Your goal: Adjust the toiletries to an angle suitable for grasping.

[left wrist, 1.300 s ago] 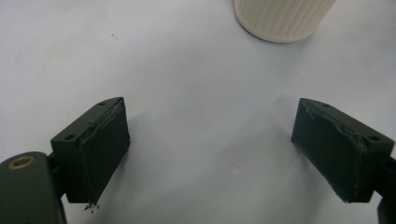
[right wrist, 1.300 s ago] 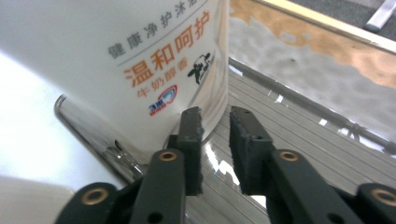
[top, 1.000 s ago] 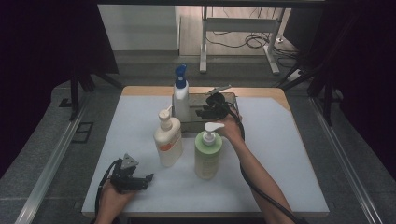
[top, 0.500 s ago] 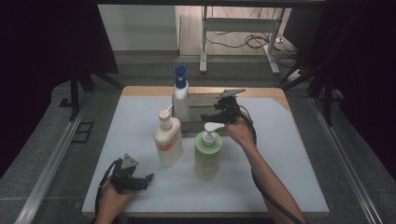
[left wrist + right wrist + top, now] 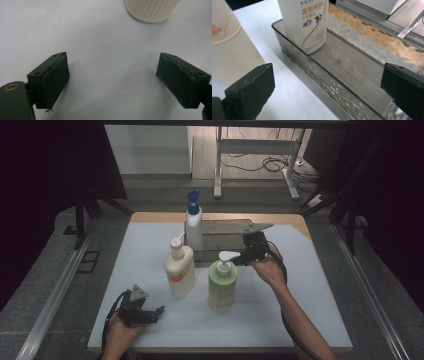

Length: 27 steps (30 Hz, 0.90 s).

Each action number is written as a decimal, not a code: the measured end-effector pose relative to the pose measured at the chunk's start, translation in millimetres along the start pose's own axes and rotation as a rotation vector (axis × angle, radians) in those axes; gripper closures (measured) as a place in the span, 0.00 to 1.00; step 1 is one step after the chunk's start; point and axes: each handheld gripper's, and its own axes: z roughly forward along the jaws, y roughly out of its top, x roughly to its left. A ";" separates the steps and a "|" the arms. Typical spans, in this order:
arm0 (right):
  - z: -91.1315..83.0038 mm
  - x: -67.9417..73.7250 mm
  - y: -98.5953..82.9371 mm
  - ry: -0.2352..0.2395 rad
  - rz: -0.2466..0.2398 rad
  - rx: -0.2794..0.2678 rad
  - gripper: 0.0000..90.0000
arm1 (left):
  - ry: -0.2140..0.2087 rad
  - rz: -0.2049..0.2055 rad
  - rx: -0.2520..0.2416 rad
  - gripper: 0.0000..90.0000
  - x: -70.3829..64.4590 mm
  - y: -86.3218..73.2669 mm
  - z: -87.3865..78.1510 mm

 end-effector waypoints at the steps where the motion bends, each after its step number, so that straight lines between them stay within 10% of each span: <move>1: -2.4 0.1 -2.1 0.001 0.003 0.001 0.00 | 0.000 0.000 0.000 0.12 0.0 0.0 0.0; 27: -57.8 22.4 -82.7 -0.048 0.043 0.023 0.00 | 0.002 0.002 -0.001 0.12 -0.1 -0.1 0.1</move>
